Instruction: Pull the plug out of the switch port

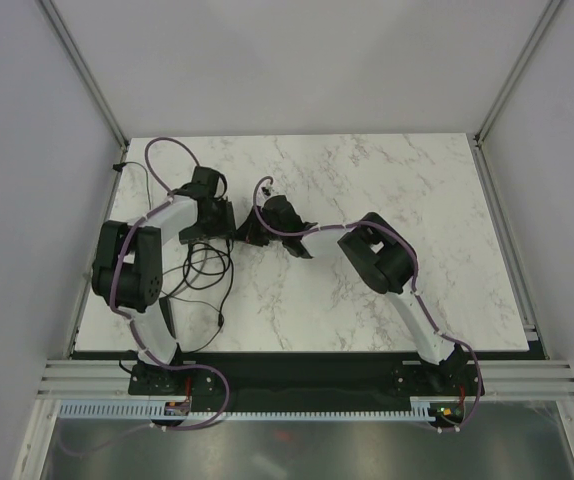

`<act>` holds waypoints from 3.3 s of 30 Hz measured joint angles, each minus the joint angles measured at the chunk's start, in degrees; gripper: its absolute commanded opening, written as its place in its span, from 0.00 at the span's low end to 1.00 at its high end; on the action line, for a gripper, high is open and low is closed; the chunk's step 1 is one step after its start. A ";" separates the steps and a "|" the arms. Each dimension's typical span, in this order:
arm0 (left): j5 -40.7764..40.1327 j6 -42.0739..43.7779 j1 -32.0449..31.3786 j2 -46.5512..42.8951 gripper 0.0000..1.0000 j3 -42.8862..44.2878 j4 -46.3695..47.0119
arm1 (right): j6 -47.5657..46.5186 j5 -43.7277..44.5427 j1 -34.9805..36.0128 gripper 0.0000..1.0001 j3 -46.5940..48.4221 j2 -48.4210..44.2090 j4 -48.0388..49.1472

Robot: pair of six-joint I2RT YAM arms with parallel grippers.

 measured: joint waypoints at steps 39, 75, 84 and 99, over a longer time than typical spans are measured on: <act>9.33 -2.49 3.87 0.83 0.02 0.09 -0.33 | 10.21 -5.20 -0.92 0.00 -5.62 1.86 13.46; 9.05 -2.47 4.48 -6.60 0.17 -4.83 2.86 | -3.91 -3.34 1.79 0.00 -19.58 -17.16 -0.13; 8.81 -1.38 4.66 -22.25 0.24 -7.82 8.68 | -8.04 -2.54 6.64 0.00 -25.42 -20.87 -3.91; 8.85 -0.50 6.10 -22.47 0.39 -8.87 9.75 | -14.29 6.97 11.32 0.54 -24.37 -24.46 -13.68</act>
